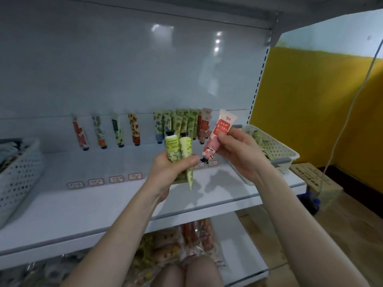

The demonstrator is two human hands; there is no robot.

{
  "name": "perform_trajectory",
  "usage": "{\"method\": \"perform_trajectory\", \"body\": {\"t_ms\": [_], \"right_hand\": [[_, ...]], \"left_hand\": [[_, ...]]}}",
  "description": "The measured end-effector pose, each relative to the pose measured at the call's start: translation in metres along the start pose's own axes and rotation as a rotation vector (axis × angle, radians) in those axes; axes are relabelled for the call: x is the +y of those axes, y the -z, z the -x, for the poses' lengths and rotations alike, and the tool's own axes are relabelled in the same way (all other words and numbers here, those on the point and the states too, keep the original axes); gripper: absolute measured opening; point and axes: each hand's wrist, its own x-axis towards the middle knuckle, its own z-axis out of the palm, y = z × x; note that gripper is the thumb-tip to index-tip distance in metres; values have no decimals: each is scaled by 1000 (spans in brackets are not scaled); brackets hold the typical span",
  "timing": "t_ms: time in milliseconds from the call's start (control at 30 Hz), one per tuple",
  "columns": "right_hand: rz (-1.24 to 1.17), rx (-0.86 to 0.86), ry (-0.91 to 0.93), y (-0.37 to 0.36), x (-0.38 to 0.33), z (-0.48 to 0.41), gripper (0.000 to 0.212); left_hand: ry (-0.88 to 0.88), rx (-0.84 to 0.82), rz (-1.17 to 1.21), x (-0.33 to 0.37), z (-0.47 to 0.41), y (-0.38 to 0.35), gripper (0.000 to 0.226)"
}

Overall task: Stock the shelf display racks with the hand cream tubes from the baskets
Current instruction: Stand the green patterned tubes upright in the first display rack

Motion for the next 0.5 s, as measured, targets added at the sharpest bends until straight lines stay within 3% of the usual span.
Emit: {"method": "perform_trajectory", "body": {"t_ms": [200,500], "right_hand": [[38,-59,-33,-21,7,10,13],[14,-16,-106,-21,20,9,12]], "left_hand": [[-33,20,-54,1,12,9,17],[-50,27,-82,-3,11,13,24]]}}
